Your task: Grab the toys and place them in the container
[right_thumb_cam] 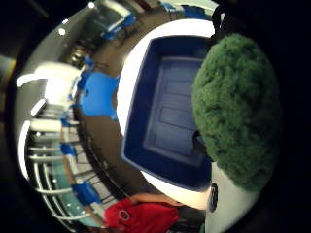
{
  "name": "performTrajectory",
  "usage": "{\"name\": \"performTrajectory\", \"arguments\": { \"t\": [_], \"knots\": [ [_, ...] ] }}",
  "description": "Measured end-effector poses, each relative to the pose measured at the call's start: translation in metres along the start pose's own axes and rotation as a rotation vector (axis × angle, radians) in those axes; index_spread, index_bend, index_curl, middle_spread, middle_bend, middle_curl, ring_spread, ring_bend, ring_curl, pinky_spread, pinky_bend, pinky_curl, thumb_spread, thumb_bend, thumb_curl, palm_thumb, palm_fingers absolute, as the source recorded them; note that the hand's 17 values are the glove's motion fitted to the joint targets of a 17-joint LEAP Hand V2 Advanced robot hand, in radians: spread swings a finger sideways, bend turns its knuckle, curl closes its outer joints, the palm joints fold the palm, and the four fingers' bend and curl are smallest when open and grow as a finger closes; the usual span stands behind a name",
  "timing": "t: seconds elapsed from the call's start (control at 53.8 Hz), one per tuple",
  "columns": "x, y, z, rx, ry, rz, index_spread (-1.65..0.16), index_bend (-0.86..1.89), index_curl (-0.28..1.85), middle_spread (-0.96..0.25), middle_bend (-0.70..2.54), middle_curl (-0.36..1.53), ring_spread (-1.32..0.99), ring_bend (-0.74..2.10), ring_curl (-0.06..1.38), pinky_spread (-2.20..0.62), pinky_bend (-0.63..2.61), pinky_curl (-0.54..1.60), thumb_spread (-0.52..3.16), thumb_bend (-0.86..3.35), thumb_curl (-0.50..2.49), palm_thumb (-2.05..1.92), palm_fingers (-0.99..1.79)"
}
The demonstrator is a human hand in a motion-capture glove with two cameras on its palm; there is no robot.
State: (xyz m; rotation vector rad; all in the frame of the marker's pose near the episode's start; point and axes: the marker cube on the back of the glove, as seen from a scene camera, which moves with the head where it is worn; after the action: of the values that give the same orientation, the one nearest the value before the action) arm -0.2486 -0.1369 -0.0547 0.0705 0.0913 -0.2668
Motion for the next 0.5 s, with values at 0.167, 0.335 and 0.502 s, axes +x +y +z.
{"name": "performTrajectory", "arguments": {
  "t": [0.167, 0.335, 0.502],
  "knots": [
    [-0.04, -0.025, 0.0, 0.018, 0.001, -0.111, -0.45, 0.18, 0.57, -0.48, 0.53, 0.62, -0.58, 0.84, 0.47, -0.43, 0.95, 0.34, 0.78, 0.2, 0.87, 0.73, 0.89],
    [-0.044, -0.033, 0.007, 0.019, 0.011, -0.161, -0.47, 0.18, 0.63, -0.48, 0.52, 0.66, -0.59, 0.83, 0.48, -0.43, 0.95, 0.34, 0.75, 0.19, 0.92, 0.72, 0.88],
    [-0.023, -0.029, 0.024, -0.122, 0.052, -0.115, -0.44, 0.03, 0.62, -0.42, 0.28, 0.62, -0.5, 0.74, 0.5, -0.2, 1.04, 0.41, 0.96, 0.04, 0.84, 0.46, 0.06]
  ]
}}
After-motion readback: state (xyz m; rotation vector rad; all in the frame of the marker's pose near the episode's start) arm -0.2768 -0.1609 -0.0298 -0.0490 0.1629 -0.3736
